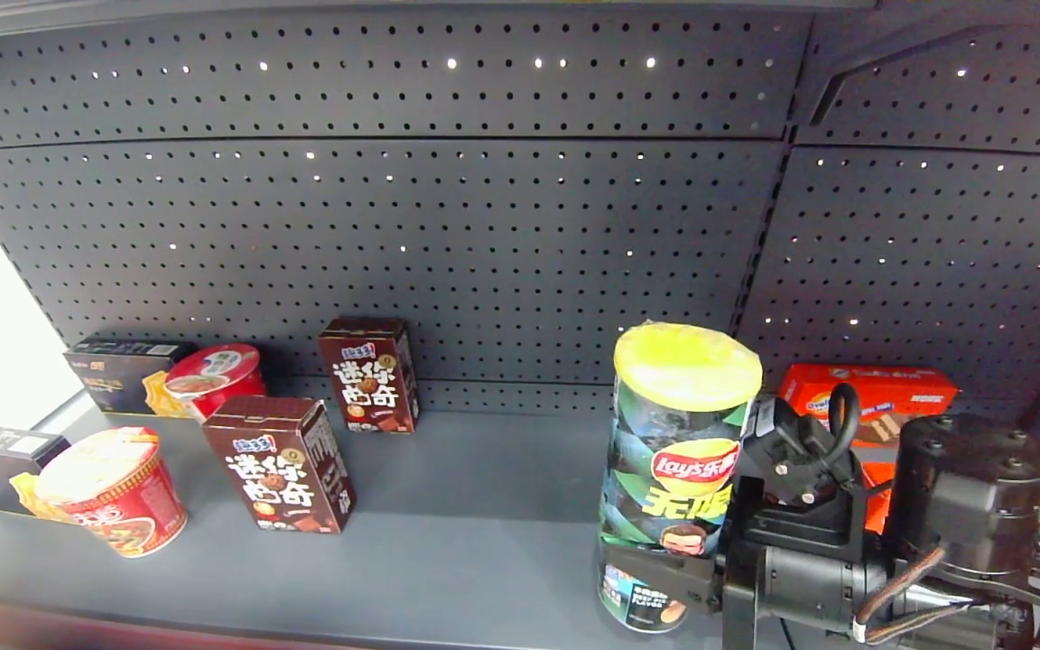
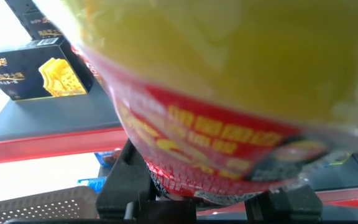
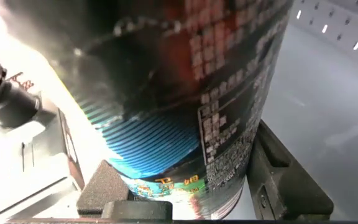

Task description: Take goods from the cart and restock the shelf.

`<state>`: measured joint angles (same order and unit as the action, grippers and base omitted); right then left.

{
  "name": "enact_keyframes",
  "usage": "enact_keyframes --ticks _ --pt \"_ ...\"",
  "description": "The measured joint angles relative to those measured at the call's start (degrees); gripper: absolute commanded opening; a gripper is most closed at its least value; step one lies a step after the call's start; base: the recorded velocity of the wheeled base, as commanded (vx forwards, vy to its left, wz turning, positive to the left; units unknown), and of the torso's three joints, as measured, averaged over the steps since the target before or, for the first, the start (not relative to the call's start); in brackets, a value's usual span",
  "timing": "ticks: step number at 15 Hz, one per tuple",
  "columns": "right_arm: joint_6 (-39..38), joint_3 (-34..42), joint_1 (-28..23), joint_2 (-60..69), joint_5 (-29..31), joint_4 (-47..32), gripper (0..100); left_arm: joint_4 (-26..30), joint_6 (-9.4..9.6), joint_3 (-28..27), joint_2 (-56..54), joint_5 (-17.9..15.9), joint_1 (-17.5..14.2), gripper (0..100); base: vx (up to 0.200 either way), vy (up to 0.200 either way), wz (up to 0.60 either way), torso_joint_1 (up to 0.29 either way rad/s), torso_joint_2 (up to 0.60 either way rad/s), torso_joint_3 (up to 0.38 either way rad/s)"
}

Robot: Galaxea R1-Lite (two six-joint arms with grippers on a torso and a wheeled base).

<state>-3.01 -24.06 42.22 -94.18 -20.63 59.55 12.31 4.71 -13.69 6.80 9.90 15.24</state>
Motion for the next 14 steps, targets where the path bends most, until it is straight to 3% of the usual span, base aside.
enact_keyframes --ticks 5,14 --pt "-0.07 1.85 -0.18 -6.69 0.35 8.9 0 1.91 0.07 -2.4 -0.02 0.2 -1.16 0 0.0 0.0 0.0 0.0 0.0 0.0" --pt "-0.11 1.52 -1.84 -15.02 0.35 13.03 0 3.01 0.07 -3.45 -0.06 0.17 -1.41 0 0.0 0.0 0.0 0.0 0.0 0.0"
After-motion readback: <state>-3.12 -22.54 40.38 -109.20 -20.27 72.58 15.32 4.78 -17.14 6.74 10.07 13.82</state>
